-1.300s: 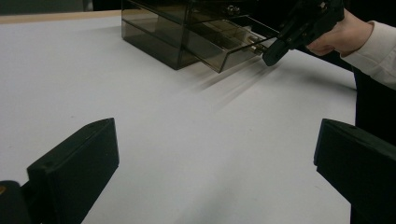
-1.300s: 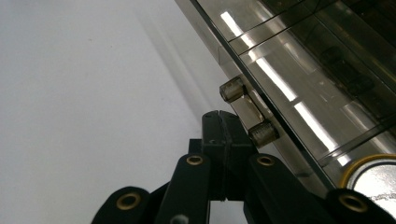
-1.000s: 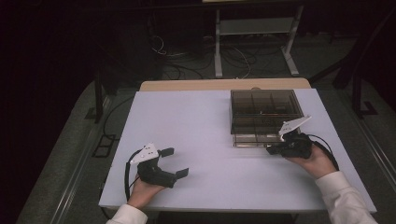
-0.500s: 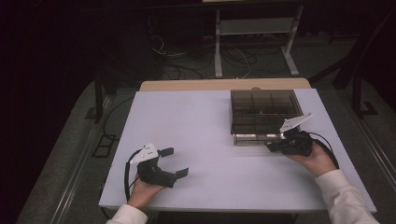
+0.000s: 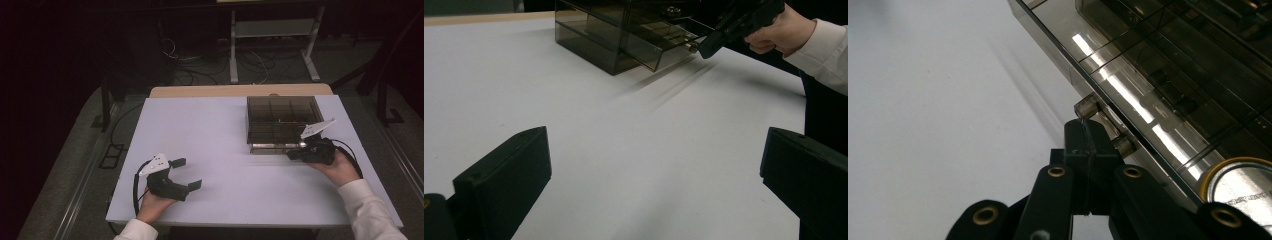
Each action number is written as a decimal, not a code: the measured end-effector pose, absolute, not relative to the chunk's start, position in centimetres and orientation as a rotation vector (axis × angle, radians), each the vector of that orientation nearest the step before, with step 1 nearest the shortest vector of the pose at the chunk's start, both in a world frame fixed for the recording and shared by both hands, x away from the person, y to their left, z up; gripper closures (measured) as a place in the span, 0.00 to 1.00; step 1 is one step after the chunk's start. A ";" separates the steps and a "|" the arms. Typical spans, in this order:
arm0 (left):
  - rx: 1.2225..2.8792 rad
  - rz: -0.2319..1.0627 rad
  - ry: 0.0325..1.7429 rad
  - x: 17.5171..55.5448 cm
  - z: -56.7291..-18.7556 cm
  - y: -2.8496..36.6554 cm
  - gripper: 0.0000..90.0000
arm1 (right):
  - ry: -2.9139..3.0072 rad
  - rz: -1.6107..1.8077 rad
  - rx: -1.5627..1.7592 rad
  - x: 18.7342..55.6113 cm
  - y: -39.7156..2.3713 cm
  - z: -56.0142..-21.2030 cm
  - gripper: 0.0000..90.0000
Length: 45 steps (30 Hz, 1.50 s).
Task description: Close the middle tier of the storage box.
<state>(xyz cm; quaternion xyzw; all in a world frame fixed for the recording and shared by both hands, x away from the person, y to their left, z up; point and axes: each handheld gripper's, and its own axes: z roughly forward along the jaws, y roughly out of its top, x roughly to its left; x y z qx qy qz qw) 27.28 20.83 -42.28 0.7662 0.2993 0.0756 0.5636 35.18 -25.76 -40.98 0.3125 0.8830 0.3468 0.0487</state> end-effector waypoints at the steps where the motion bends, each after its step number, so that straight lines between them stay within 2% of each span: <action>1: 1.804 0.178 0.705 27.3 -42.3 20.8 0.00 | 2.690 1.059 0.952 35.2 -25.8 -41.0 0.98; 45: 1.799 0.178 0.705 27.3 -42.3 20.8 0.00 | 2.687 1.025 0.965 35.8 -25.3 -40.5 0.99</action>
